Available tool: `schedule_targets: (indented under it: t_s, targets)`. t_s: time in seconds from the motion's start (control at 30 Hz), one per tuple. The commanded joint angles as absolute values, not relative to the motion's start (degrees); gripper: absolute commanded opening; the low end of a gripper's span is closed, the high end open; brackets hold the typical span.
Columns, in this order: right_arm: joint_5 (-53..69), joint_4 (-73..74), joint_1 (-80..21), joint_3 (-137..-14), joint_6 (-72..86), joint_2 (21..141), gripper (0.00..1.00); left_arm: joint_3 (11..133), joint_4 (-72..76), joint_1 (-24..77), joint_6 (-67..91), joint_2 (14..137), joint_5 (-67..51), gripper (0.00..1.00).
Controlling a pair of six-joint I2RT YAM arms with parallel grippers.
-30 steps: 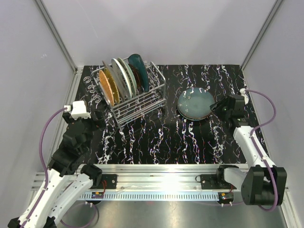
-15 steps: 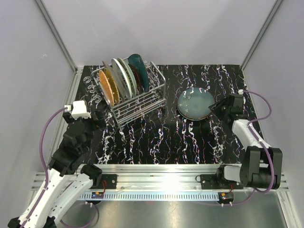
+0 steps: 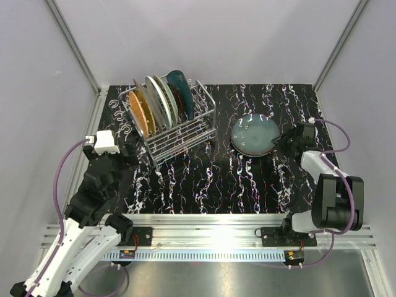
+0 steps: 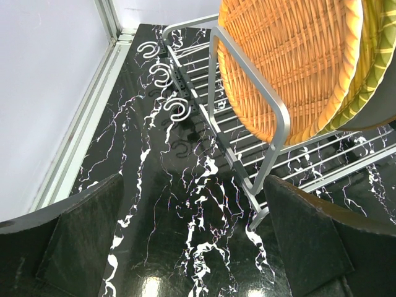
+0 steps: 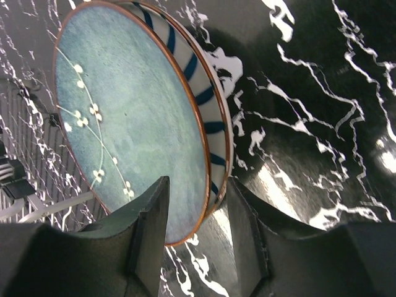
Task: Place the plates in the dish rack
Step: Grab a plate with the right arm
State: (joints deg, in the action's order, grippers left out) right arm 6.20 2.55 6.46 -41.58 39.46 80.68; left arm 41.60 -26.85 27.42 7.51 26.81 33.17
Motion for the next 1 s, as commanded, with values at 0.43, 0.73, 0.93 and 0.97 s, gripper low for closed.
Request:
schedule_targets:
  t_s: [0.43, 0.73, 0.93, 0.97]
  targets:
    - [10.46, -8.35, 6.94, -43.68, 38.06, 86.31, 0.49, 41.84, -24.17, 27.42, 7.12, 27.77, 33.40, 0.99]
    - [11.51, -10.55, 6.94, -43.51, 38.58, 89.03, 0.49, 41.84, -24.17, 27.42, 7.21, 27.60, 33.49, 0.99]
    - [12.39, -13.35, 6.94, -42.72, 38.94, 90.53, 0.52, 41.75, -24.17, 27.51, 7.21, 27.33, 33.57, 0.99]
    - [12.39, -14.14, 6.94, -42.54, 38.94, 90.96, 0.52, 41.75, -24.17, 27.42, 7.12, 27.42, 33.57, 0.99]
